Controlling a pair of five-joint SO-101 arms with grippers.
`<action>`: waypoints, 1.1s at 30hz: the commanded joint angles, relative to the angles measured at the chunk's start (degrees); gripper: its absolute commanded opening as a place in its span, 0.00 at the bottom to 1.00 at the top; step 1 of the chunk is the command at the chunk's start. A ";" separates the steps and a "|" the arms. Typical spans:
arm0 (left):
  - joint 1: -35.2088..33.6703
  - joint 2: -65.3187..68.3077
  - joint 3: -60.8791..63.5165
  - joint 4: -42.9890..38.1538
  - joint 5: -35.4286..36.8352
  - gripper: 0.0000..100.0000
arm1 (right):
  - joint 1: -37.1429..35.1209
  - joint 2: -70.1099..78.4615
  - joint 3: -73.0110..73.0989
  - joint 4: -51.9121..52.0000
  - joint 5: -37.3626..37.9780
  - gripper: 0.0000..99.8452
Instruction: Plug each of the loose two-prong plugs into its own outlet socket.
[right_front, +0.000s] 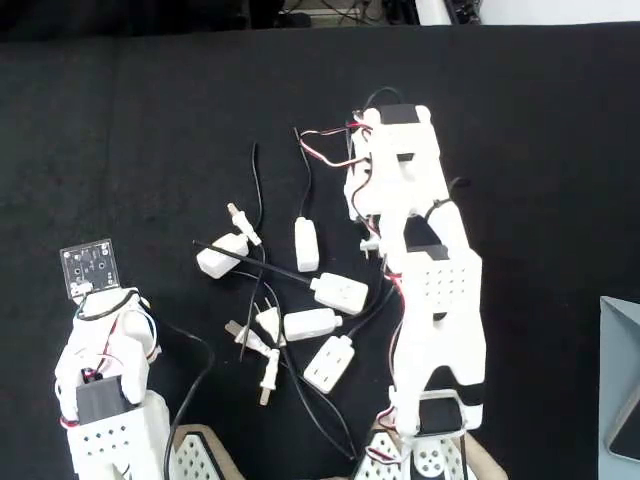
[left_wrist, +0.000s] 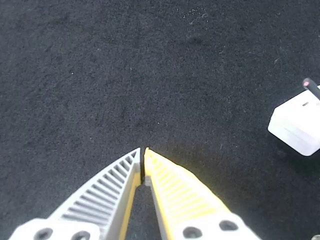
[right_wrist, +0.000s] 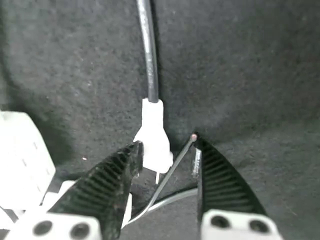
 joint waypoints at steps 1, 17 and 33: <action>-0.48 -0.62 0.92 -0.53 -0.26 0.03 | -1.76 0.75 0.22 1.67 -0.97 0.17; -0.48 -0.62 0.92 -0.53 -0.26 0.03 | -3.08 -4.18 0.75 2.02 -0.97 0.01; -0.04 -0.62 -8.04 -0.44 -7.65 0.03 | -5.01 -46.99 25.19 1.58 -0.62 0.01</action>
